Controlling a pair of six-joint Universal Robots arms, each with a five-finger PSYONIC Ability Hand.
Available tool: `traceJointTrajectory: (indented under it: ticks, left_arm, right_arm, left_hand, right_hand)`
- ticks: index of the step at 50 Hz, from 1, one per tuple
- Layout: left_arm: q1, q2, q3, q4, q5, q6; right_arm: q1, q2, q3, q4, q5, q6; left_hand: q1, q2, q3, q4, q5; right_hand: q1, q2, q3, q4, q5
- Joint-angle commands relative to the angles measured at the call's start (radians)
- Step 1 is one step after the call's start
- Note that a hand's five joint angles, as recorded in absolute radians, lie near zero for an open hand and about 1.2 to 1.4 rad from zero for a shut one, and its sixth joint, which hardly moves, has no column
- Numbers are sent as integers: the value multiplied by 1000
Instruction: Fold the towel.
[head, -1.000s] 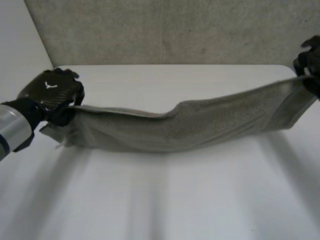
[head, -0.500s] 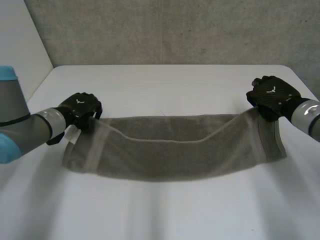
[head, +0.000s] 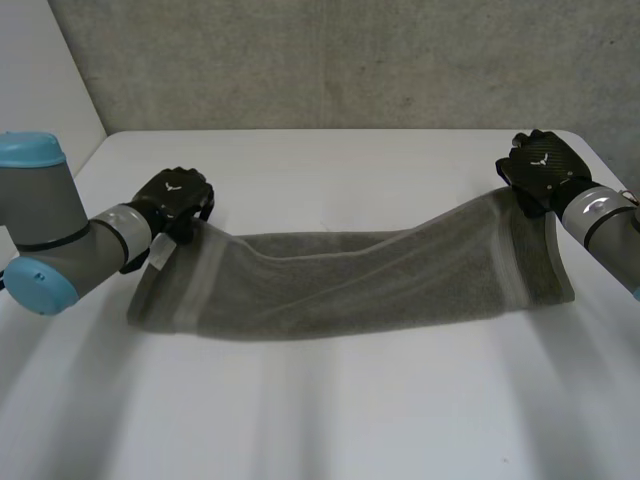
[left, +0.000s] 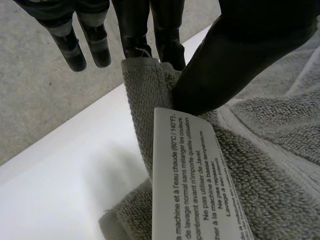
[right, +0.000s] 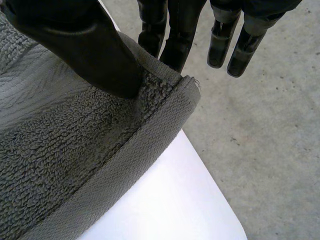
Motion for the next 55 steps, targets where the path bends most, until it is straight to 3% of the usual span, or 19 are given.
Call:
traceJointTrajectory:
  ticks: [1, 9, 14, 37, 38, 39, 40, 41, 42, 46, 55]
  left_arm:
    - [8, 5, 9, 6, -8, 3]
    - [14, -1, 9, 32, -69, 4]
    - [22, -12, 9, 81, -150, 6]
    - [14, -82, 9, 126, -160, 6]
    - [14, -82, 9, 129, -166, 7]
    - [14, -82, 9, 129, -166, 7]
    - [14, -81, 7, 130, -178, 10]
    - [16, -78, 7, 130, -193, 16]
    - [16, -78, 7, 130, -193, 17]
    - [15, -53, 1, 130, -233, 46]
    - [11, 70, -71, 130, -244, 40]
  right_arm:
    - [0, 0, -13, -25, 9, 12]
    - [0, 9, -27, -91, 49, 49]
    - [0, 36, -55, -93, 49, 49]
    - [0, 189, -85, -117, 45, 29]
    - [0, 189, -85, -117, 45, 29]
    - [0, 192, -84, -126, 45, 24]
    - [0, 192, -82, -134, 49, 23]
    - [0, 192, -82, -134, 49, 23]
    - [0, 187, -79, -140, 55, 23]
    - [-2, 157, -67, -151, 54, 27]
    - [-20, -47, 43, -156, 46, 128]
  left_hand:
    - [138, 70, -48, -54, 91]
    - [138, 70, -48, -54, 91]
    - [138, 70, -48, -54, 91]
    - [138, 70, -48, -54, 91]
    - [-149, -217, -48, -54, -197]
    - [-152, -220, -48, -54, -200]
    - [-623, -691, -48, -54, -670]
    - [-724, -791, -48, -54, -771]
    - [-725, -792, -48, -54, -772]
    - [-1035, -1103, -48, -54, -1083]
    - [-1056, -1124, -48, -54, -1104]
  right_hand:
    - [90, 57, -46, -76, 66]
    - [90, 57, -46, -76, 66]
    - [90, 57, -46, -76, 66]
    - [90, 57, -46, -76, 66]
    - [90, 57, -46, -76, 66]
    - [-304, -337, -46, -76, -328]
    - [-811, -844, -46, -76, -835]
    - [-816, -849, -46, -76, -840]
    - [-1131, -1165, -46, -76, -1155]
    - [-1131, -1165, -46, -76, -1155]
    - [-1131, -1165, -46, -76, -1155]
